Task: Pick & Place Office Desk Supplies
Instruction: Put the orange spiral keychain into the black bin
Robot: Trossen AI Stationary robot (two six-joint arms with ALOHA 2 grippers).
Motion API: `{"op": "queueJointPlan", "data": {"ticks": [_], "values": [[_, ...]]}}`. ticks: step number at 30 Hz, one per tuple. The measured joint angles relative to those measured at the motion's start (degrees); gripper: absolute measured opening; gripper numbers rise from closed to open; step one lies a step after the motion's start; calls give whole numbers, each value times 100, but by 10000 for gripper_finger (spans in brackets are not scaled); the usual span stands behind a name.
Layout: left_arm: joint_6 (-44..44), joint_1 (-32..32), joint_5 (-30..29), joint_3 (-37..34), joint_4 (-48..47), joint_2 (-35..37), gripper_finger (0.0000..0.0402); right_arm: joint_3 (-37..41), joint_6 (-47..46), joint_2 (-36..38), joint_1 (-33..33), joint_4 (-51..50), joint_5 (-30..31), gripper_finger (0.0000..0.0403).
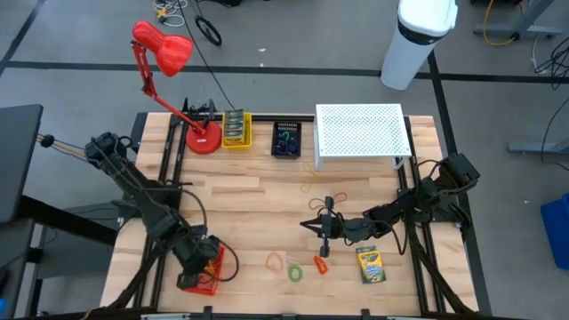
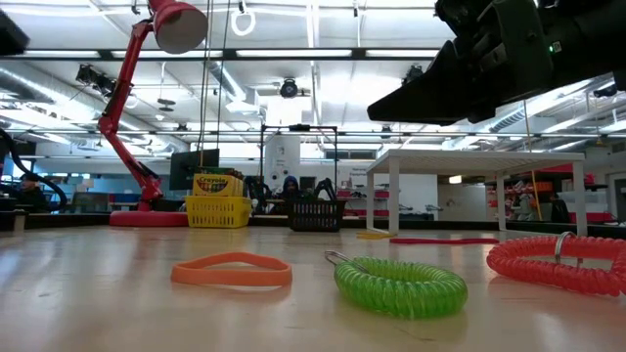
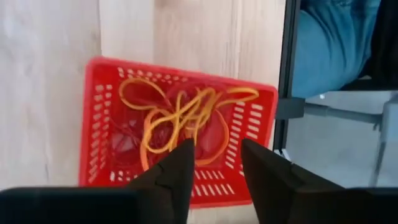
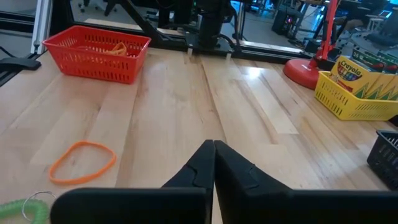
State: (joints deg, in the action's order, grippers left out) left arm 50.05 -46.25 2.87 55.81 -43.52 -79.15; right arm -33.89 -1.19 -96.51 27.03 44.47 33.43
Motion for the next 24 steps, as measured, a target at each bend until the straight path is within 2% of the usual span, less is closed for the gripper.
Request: {"op": "queueJointPlan", "data": {"ticks": [3, 6, 8, 11, 16, 18, 21, 24], "values": [[-495, 246, 120, 0, 4, 0, 110, 0, 0, 0, 0, 0, 0, 11], [-1371, 493, -261, -118, 287, 9, 68, 0, 15, 0, 0, -10, -1, 11], [-2132, 709, -532, -364, 824, 10, 37, 0, 13, 0, 0, -78, -1, 11], [-3168, 1227, -498, -1096, 2393, 101, 8, 0, 9, 0, 0, -138, -2, 11], [-4421, 2436, 1069, -2642, 6109, 105, 6, 0, -7, 0, 0, -134, -156, 12], [-4828, 2846, 1326, -3170, 7625, 105, 6, 0, -4, 0, 0, -133, -155, 12], [-4863, 3337, 913, -3660, 9157, 105, 11, 0, -4, 0, 0, -113, -155, 12], [-4530, 3730, 170, -3717, 9283, 107, 20, 0, 9, 0, -2, -101, -153, 12]]}}
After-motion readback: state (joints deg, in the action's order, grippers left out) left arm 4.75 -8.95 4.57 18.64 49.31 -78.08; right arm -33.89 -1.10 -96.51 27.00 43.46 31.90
